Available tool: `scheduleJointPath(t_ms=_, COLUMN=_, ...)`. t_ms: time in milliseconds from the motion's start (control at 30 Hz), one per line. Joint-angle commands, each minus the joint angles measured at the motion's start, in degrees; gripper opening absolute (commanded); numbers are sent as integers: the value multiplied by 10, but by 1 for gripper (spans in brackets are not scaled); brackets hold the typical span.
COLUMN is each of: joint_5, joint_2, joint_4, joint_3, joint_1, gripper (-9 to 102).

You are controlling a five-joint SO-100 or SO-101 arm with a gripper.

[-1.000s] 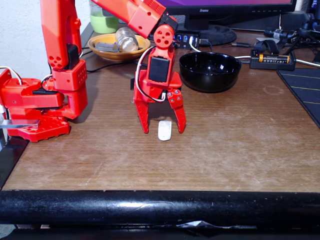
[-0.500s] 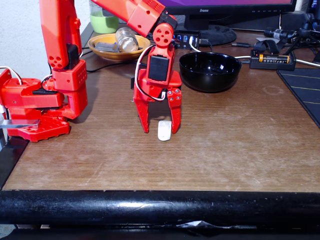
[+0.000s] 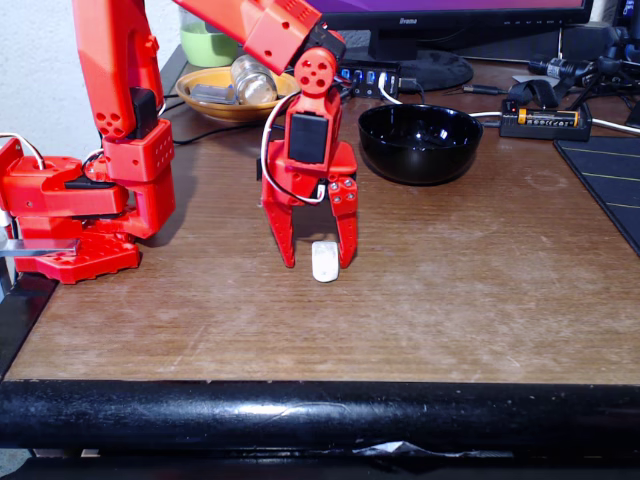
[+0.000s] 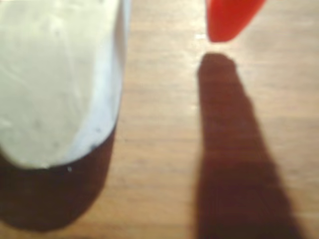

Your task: Ramasse la gomme et mets-la dans le bol.

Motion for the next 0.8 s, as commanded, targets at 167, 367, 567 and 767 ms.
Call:
scheduleJointPath(t_ms=167, joint_5=-11, joint_2=9, joint_4=-67, joint_3=67, joint_1=10, gripper=22)
scheduleJointPath(t_ms=367, joint_5=-12, joint_2=19, joint_4=-69, joint_3=77, joint_1=8, gripper=22)
scheduleJointPath(t_ms=567, joint_5=-12, joint_2=24, joint_4=-69, joint_3=75, joint_1=8, gripper=20)
scheduleJointPath(t_ms=767, joint_5=-11, joint_2=26, joint_4=-69, joint_3=74, joint_1=10, gripper=6)
